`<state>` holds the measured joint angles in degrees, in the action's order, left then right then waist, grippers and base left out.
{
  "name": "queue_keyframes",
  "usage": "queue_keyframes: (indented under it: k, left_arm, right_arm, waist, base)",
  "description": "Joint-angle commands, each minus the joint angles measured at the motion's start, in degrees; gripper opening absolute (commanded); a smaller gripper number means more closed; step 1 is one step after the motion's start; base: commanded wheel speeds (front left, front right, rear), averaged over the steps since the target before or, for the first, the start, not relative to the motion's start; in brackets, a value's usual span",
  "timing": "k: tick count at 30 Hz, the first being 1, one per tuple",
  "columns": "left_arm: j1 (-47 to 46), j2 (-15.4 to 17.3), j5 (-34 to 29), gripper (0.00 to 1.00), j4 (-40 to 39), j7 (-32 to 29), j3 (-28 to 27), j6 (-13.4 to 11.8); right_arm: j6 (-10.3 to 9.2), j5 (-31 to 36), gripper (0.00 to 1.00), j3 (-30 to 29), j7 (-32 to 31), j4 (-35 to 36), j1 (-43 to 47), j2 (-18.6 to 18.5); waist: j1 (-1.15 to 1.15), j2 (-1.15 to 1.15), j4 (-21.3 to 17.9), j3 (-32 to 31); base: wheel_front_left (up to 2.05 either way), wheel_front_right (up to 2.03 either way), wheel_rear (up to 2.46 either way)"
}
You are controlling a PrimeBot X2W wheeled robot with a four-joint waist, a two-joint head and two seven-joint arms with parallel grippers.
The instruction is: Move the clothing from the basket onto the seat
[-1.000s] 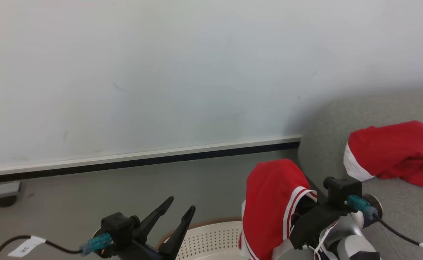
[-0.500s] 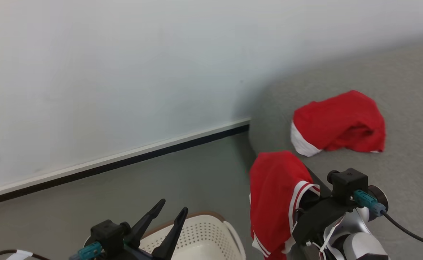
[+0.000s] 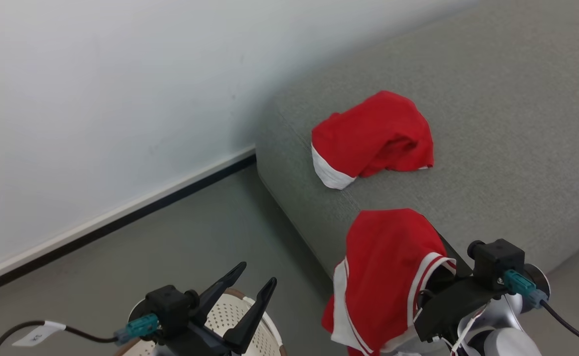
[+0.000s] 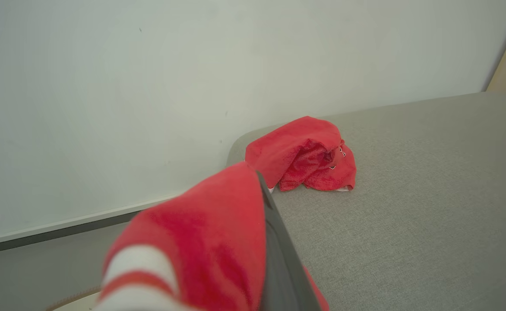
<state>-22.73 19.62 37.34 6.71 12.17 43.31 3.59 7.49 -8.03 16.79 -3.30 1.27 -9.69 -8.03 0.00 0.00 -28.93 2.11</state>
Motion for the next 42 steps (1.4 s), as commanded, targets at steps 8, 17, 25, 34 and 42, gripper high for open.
queue_keyframes:
  k: [8,17,25,34,42]
  left_arm:
    - [-3.6,-0.1,-0.7,1.00,2.0,-0.7,1.7,1.8]
    - [-4.8,0.2,-0.8,1.00,2.9,-0.6,2.5,2.1]
    - [-4.3,1.5,-2.5,1.00,-0.3,-2.1,3.4,0.4]
    - [-7.2,3.7,-7.3,1.00,-10.7,-5.8,5.4,-1.5]
    - [-9.2,6.2,-11.6,1.00,-20.7,-7.7,5.7,-3.2]
  right_arm:
    - [0.00,2.1,0.00,-1.9,1.0,1.9,2.3,2.2]
    - [0.00,0.0,0.00,-1.5,0.0,1.6,-0.4,3.3]
    - [-0.01,-4.9,0.00,-2.6,-3.6,-2.5,-13.0,-1.4]
    - [0.00,-12.4,0.00,-10.1,-6.3,-11.8,-35.7,-11.5]
    - [0.00,-15.2,0.00,-18.4,-9.6,-22.1,-53.3,-20.7]
  waist:
    - [0.00,0.00,-2.9,5.0]
    - [0.00,0.00,-2.9,6.4]
    - [0.00,0.00,-1.6,10.7]
    - [0.00,0.00,4.8,21.8]
    - [0.00,0.00,11.1,30.6]
  base:
    - [0.00,0.00,0.00]
    - [0.00,0.00,0.00]
    - [0.00,0.00,0.00]
    - [0.00,0.00,0.00]
    - [0.00,0.00,0.00]
